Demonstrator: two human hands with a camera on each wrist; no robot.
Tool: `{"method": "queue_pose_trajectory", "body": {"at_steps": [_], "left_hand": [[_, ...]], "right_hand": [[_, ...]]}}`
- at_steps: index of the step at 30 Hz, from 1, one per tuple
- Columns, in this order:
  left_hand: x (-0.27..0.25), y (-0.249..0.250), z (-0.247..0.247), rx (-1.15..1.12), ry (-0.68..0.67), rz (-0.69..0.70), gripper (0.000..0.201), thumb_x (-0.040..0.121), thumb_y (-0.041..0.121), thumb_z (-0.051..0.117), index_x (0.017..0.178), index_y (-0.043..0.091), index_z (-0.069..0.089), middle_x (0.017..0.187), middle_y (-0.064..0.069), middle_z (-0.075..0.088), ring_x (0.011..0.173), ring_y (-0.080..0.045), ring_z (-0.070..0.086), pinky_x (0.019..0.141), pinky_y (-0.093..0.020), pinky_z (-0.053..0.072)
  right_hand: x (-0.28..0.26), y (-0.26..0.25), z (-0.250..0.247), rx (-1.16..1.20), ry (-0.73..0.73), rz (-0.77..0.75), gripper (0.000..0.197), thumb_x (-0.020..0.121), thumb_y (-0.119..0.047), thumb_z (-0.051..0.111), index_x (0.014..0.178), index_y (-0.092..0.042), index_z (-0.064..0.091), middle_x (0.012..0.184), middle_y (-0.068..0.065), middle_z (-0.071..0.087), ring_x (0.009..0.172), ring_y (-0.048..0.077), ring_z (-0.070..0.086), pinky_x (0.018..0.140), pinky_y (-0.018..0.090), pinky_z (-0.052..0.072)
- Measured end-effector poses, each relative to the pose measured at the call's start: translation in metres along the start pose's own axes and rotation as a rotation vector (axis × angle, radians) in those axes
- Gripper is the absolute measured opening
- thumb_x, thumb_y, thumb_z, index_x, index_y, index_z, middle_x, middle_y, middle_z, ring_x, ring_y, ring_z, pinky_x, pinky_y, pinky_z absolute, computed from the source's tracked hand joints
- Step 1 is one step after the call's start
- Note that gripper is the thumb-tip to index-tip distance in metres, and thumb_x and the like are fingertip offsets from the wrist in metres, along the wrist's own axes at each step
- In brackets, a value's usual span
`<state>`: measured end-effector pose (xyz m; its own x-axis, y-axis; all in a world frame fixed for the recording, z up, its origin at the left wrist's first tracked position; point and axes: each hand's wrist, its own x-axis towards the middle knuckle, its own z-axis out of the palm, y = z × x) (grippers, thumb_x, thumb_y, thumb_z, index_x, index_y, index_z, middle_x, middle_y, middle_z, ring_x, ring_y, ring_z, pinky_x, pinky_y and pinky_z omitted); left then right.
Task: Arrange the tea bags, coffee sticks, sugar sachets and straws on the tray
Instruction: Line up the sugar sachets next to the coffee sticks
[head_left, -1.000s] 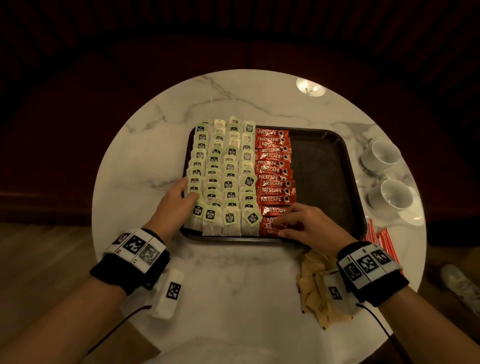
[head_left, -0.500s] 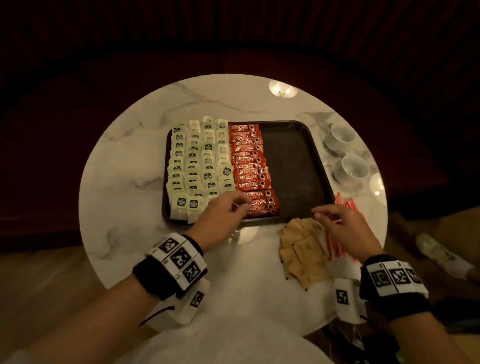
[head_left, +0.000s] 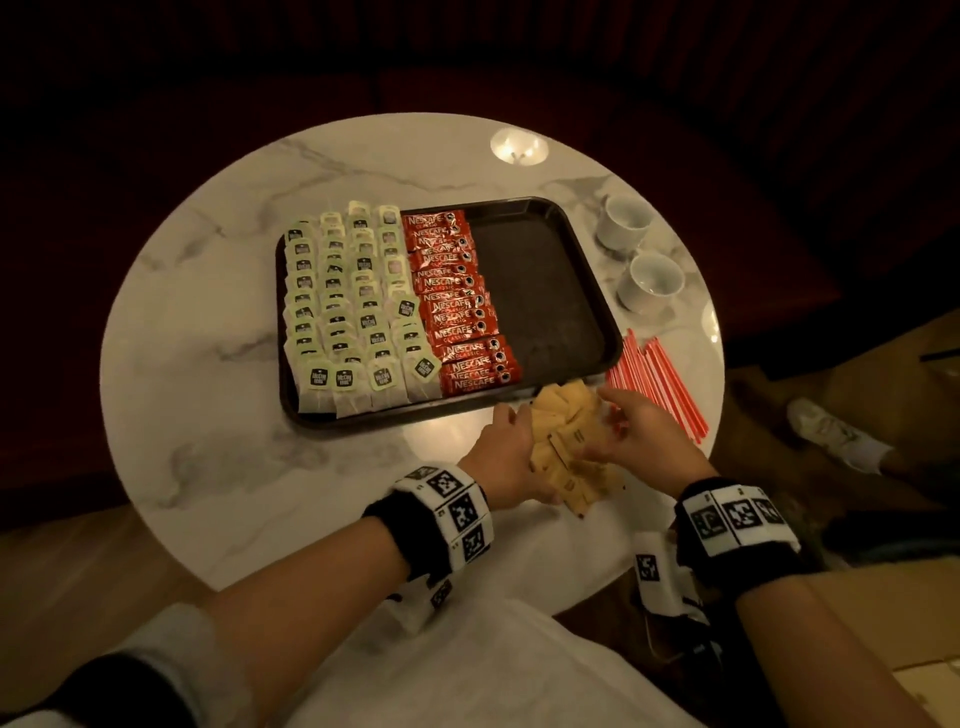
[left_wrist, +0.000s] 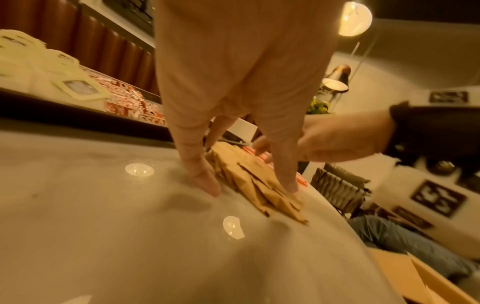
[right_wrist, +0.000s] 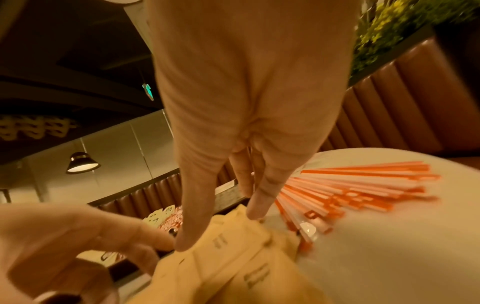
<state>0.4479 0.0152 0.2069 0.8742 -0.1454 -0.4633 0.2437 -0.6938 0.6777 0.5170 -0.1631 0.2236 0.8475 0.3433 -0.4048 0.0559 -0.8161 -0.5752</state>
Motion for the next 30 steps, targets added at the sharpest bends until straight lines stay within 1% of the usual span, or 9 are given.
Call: {"method": "queue_pose_trajectory", "body": {"at_steps": [3, 6, 10, 13, 18, 22, 24, 26, 30], "left_hand": [[0.007, 0.000, 0.010, 0.068, 0.033, -0.047, 0.116, 0.065, 0.041, 0.086, 0.150, 0.006, 0.014, 0.144, -0.015, 0.022, 0.127, -0.032, 0.040, 0.106, -0.042, 0.041], [0.010, -0.002, 0.015, 0.096, 0.062, -0.057, 0.111, 0.073, 0.041, 0.080, 0.151, 0.003, 0.011, 0.148, -0.015, 0.017, 0.128, -0.033, 0.041, 0.104, -0.042, 0.043], [0.009, -0.009, 0.011, 0.058, 0.066, -0.041, 0.083, 0.080, 0.032, 0.076, 0.143, 0.009, 0.028, 0.141, -0.013, 0.025, 0.116, -0.031, 0.050, 0.098, -0.041, 0.048], [0.007, -0.012, 0.007, 0.045, 0.053, -0.026, 0.077, 0.080, 0.027, 0.075, 0.141, 0.012, 0.031, 0.137, -0.011, 0.027, 0.112, -0.030, 0.052, 0.097, -0.042, 0.049], [0.003, -0.014, 0.003, 0.050, 0.049, -0.021, 0.071, 0.081, 0.023, 0.075, 0.139, 0.013, 0.034, 0.134, -0.009, 0.029, 0.105, -0.027, 0.056, 0.093, -0.038, 0.051], [0.000, -0.018, -0.002, 0.019, 0.029, -0.019, 0.062, 0.080, 0.026, 0.076, 0.131, 0.013, 0.042, 0.130, -0.006, 0.032, 0.103, -0.024, 0.055, 0.090, -0.033, 0.051], [0.000, -0.020, -0.005, 0.009, 0.015, -0.020, 0.055, 0.080, 0.029, 0.076, 0.125, 0.013, 0.047, 0.127, -0.006, 0.034, 0.101, -0.023, 0.055, 0.088, -0.033, 0.050], [0.001, -0.020, -0.010, -0.001, 0.014, -0.040, 0.052, 0.081, 0.036, 0.075, 0.121, 0.015, 0.050, 0.125, -0.005, 0.037, 0.103, -0.021, 0.053, 0.088, -0.033, 0.049], [0.000, -0.019, -0.028, -0.173, 0.079, 0.003, 0.067, 0.080, 0.041, 0.074, 0.137, 0.017, 0.047, 0.132, -0.001, 0.045, 0.121, -0.018, 0.050, 0.101, -0.039, 0.047]], "right_hand": [[0.011, -0.005, 0.007, -0.097, -0.019, 0.003, 0.085, 0.072, -0.028, 0.086, 0.144, -0.014, 0.043, 0.133, 0.005, 0.052, 0.109, 0.018, 0.053, 0.090, 0.029, 0.045], [0.015, -0.008, 0.013, -0.101, 0.014, 0.043, 0.082, 0.074, -0.032, 0.084, 0.143, -0.012, 0.044, 0.137, 0.006, 0.048, 0.119, 0.023, 0.051, 0.099, 0.034, 0.044], [0.019, -0.011, 0.021, -0.027, 0.066, 0.066, 0.056, 0.087, -0.043, 0.069, 0.132, -0.013, 0.055, 0.127, 0.007, 0.056, 0.111, 0.022, 0.056, 0.089, 0.031, 0.045], [0.023, -0.018, 0.027, 0.061, 0.092, 0.092, 0.044, 0.094, -0.039, 0.061, 0.127, -0.010, 0.059, 0.117, 0.008, 0.065, 0.101, 0.018, 0.060, 0.080, 0.027, 0.042], [0.028, -0.028, 0.035, 0.080, 0.098, 0.111, 0.035, 0.096, -0.030, 0.062, 0.123, -0.008, 0.061, 0.105, 0.005, 0.067, 0.086, 0.012, 0.055, 0.069, 0.021, 0.039], [0.028, -0.025, 0.029, 0.161, 0.058, 0.114, 0.027, 0.096, -0.031, 0.061, 0.116, -0.013, 0.065, 0.100, -0.002, 0.066, 0.093, 0.014, 0.061, 0.073, 0.024, 0.044], [0.026, -0.020, 0.024, 0.218, 0.043, 0.090, 0.023, 0.095, -0.031, 0.062, 0.112, -0.016, 0.067, 0.103, 0.000, 0.069, 0.100, 0.018, 0.064, 0.082, 0.030, 0.050], [0.024, -0.017, 0.019, 0.262, 0.072, 0.028, 0.017, 0.094, -0.028, 0.064, 0.106, -0.017, 0.069, 0.100, 0.000, 0.071, 0.099, 0.018, 0.065, 0.090, 0.035, 0.052], [0.018, -0.019, 0.007, 0.315, 0.160, -0.136, 0.010, 0.094, -0.023, 0.064, 0.101, -0.022, 0.071, 0.095, -0.007, 0.072, 0.093, 0.008, 0.066, 0.090, 0.032, 0.053]]}}
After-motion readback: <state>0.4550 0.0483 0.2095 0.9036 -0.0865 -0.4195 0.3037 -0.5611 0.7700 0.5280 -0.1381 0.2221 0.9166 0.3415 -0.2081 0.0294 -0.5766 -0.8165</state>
